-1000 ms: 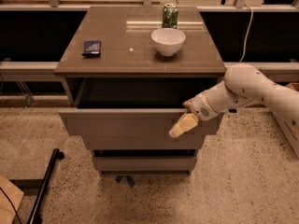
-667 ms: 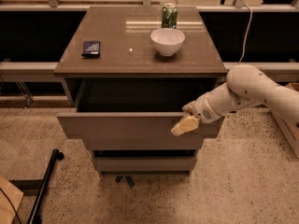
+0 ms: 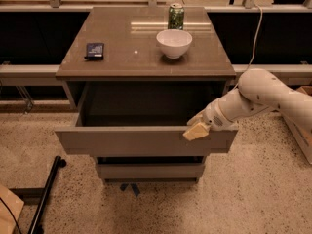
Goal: Open top drawer
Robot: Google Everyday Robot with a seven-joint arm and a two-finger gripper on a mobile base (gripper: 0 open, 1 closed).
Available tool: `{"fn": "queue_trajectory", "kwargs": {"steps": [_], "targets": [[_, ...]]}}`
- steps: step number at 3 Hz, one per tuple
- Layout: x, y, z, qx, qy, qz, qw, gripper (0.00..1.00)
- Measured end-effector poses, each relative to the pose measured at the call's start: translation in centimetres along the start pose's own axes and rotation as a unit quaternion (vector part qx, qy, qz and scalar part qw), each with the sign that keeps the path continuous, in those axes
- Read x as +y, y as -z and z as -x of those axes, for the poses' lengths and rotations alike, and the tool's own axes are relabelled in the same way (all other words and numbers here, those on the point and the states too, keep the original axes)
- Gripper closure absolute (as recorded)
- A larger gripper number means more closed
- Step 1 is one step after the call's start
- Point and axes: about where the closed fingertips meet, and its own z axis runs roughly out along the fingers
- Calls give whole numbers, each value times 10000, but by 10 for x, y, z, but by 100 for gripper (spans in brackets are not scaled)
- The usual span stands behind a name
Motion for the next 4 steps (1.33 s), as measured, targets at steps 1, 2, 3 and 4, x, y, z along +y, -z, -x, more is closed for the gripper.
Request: {"fn": "queue_trajectory", "kwargs": {"steps": [1, 2, 3, 4], "targets": [[0, 0, 0, 1, 0, 0, 10000, 87], [28, 21, -17, 83, -73, -8, 9999, 64], [28, 20, -17, 85, -71, 1, 9999, 33], [29, 18, -17, 89, -70, 17, 9999, 10]]}}
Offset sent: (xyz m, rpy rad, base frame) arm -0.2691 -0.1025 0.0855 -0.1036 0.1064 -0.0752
